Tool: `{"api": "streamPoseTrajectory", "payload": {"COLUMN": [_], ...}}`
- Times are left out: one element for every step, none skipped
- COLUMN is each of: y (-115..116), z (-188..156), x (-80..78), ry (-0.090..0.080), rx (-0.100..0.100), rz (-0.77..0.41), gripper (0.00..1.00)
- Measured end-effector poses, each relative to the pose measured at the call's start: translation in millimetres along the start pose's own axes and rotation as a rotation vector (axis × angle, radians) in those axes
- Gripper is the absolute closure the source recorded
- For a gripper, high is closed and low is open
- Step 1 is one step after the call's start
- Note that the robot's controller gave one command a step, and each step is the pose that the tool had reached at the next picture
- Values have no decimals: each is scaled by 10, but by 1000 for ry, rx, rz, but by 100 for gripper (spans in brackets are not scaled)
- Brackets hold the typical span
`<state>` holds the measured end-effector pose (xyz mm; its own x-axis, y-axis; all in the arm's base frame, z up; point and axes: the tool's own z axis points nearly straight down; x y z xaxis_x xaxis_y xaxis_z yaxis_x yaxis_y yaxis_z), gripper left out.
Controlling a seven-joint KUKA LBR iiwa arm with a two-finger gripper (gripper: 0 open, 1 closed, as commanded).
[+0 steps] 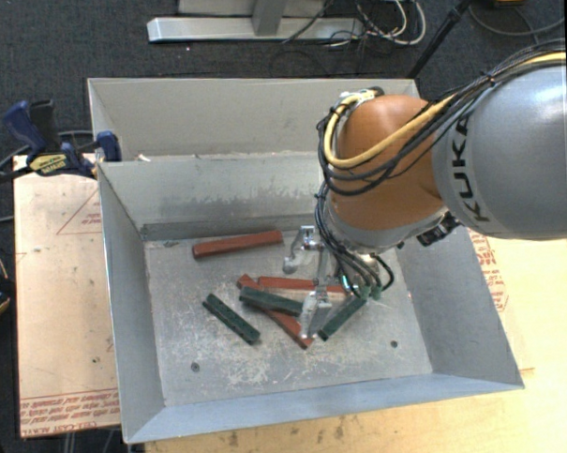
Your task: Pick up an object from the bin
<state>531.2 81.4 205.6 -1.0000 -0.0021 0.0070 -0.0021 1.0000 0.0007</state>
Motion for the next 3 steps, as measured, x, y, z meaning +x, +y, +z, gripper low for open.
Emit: {"api": "streamPoseTrajectory", "payload": {"y": [-4,-94,-267], "z": [-36,428,1284], "x": [-17,-227,-86], "ry": [-7,-16,-20], "rx": [-1,-2,-4], "rz": [2,-7,-4], "gripper": [0,0,100]}}
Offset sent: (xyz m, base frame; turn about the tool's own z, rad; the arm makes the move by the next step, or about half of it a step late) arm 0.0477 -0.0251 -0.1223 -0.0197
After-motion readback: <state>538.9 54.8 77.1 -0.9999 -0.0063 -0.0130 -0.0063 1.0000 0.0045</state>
